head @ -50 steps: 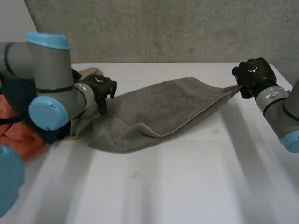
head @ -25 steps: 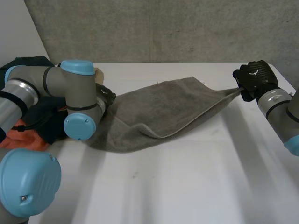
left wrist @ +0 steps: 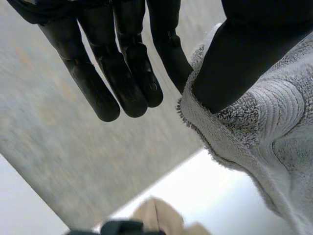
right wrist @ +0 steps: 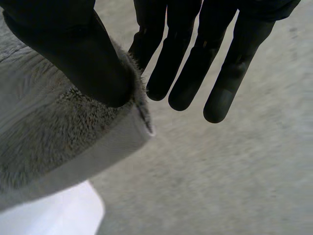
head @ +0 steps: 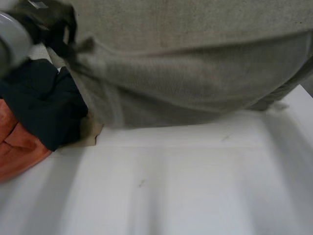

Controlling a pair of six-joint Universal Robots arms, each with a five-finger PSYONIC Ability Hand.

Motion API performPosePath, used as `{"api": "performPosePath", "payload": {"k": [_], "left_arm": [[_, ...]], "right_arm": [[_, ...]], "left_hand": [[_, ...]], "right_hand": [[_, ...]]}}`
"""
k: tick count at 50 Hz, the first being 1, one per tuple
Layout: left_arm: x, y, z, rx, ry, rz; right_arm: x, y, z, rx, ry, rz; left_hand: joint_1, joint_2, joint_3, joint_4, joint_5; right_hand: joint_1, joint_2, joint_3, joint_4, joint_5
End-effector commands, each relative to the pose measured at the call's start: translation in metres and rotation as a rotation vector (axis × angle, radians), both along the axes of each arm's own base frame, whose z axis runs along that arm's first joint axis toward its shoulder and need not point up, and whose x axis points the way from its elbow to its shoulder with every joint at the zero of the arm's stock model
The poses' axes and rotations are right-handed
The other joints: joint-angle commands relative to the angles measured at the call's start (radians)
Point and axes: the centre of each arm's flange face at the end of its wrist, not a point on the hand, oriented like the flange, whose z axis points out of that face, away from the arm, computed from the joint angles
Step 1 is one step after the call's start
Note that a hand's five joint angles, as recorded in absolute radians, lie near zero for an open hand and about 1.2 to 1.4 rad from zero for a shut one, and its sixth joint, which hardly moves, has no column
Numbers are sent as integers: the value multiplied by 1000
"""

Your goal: Fold the laundry.

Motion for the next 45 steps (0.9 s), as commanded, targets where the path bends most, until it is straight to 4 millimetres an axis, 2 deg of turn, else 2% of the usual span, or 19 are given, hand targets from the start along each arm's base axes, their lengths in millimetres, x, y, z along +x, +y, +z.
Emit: {"api": "performPosePath", "payload": {"k": [1,5,6,9,10,13,14,15,18,20,22,23,27,30,32,37,41,42,45], "left_arm": [[21,17,16,-25,123,-34],[22,-2,-6,35,134,-34],[21,-14,-20,63,127,-28],[16,-35,-41,90,118,-23],[13,-51,-55,90,114,-17],[7,-77,-70,71,120,-12],[2,-95,-75,31,131,-15],[-2,-111,-77,-9,144,-17],[-7,-134,-68,-105,177,-25],[-12,-149,-47,-216,236,-34],[-14,-156,-31,-285,292,-45],[-13,-158,-9,-361,360,-56],[0,-153,43,-525,544,-52],[6,-148,65,-606,653,-50],[4,-146,68,-616,677,-61],[-7,-145,53,-545,668,-89],[-10,-153,18,-421,632,-62],[-10,-156,0,-365,614,-45],[-8,-162,-34,-270,579,-12]], "right_arm": [[-9,6,28,18,-12,7],[-1,-10,9,104,-10,36],[5,-16,1,131,-7,44],[10,-28,-14,174,4,32],[13,-38,-26,200,10,19],[16,-54,-43,217,18,-8],[22,-65,-49,201,20,-17],[30,-76,-56,177,17,-17],[41,-93,-55,87,-2,-28],[47,-112,-43,-55,-53,-53],[47,-121,-28,-172,-106,-72],[45,-127,-9,-294,-172,-89],[35,-127,34,-551,-331,-105],[33,-121,54,-657,-399,-73],[35,-120,53,-648,-405,-56],[42,-116,39,-552,-390,-3],[44,-118,14,-435,-366,17],[44,-119,0,-378,-356,16],[43,-121,-27,-276,-336,11]], "left_hand": [[233,201,206,197,239],[233,201,206,197,239],[233,201,206,197,239],[233,201,206,197,239],[233,201,206,197,239],[233,201,206,197,239],[233,201,206,197,239],[233,201,206,197,239],[233,201,206,197,239],[233,201,206,197,239],[233,201,206,197,239],[233,201,206,197,239],[233,201,206,197,239],[233,201,206,197,239],[233,201,206,197,239],[233,201,206,197,239],[233,201,206,197,239],[233,201,206,197,239],[233,201,206,197,239]], "right_hand": [[262,217,206,200,212],[262,217,206,200,212],[262,217,206,200,212],[262,217,206,200,212],[262,217,206,200,212],[262,217,206,200,212],[262,217,206,200,212],[262,217,206,200,212],[262,217,206,200,212],[262,217,206,200,212],[262,217,206,200,212],[262,217,206,200,212],[262,217,206,200,212],[262,217,206,200,212],[262,217,206,200,212],[262,217,206,200,212],[262,217,206,200,212],[262,217,206,200,212],[262,217,206,200,212]]}}
